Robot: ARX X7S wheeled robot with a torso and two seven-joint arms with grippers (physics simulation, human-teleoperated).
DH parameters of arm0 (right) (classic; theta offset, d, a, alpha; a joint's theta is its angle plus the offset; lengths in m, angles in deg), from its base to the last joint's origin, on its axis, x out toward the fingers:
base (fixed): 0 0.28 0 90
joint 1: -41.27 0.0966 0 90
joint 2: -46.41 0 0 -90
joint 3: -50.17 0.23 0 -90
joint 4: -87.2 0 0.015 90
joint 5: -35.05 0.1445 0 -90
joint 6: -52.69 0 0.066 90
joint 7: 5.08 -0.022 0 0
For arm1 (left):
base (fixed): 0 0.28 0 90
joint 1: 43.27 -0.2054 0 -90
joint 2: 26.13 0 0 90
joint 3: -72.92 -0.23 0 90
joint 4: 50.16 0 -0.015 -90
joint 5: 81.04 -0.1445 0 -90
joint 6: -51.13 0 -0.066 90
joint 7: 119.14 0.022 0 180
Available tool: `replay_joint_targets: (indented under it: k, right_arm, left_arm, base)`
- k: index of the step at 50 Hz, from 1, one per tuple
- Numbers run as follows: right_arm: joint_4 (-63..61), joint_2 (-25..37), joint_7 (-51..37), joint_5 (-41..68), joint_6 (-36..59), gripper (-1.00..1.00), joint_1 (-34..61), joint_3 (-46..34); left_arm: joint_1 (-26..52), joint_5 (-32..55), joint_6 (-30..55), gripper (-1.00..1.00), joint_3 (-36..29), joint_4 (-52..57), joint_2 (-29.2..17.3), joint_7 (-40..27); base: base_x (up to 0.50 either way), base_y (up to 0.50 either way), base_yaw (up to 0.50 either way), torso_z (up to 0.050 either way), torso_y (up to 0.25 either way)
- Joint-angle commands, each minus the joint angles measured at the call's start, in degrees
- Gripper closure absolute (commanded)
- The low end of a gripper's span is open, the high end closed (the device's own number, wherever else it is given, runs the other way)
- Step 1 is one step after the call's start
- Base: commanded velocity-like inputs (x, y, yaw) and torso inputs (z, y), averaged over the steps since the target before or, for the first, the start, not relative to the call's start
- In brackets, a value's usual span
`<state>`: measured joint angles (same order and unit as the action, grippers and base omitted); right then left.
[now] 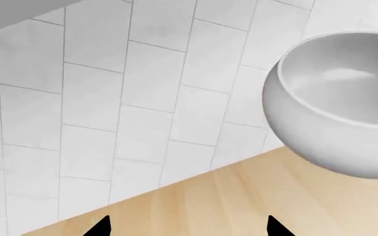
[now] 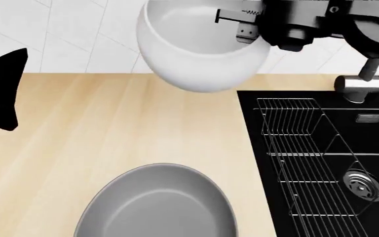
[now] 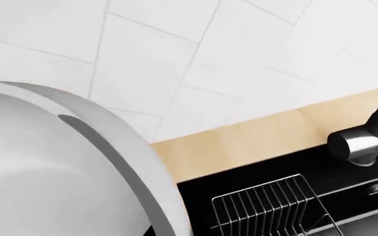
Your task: Stack the bowls in the sink.
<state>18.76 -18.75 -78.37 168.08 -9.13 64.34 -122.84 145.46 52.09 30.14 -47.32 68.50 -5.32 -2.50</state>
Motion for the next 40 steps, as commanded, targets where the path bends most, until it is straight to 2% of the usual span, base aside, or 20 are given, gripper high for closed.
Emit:
replay_joint_targets:
  k: [1,20,40]
  right_arm:
    - [-9.0,6.1,-7.3,1.2,-0.1,1.00,4.4,2.2]
    - [-9.4,6.4,-8.1,0.8,0.5,1.00,5.2,1.5]
    - [-10.9,6.8,-8.1,0.4,-0.3,1.00,4.0,1.1]
  left_arm:
    - [7.2,13.1,-2.4,-1.00,-7.1,-1.5,3.1,-7.6]
    - [18.5,34.7,1.8,-1.00,-21.4,-3.5,6.5,-15.3]
    - [22.2,40.2,1.8,-1.00,-31.4,-2.9,9.2,-19.2]
  base:
    - [0.00,0.00,0.00,0.000,0.000]
    - [0.00,0.00,0.00,0.000,0.000]
    - [0.00,0.00,0.00,0.000,0.000]
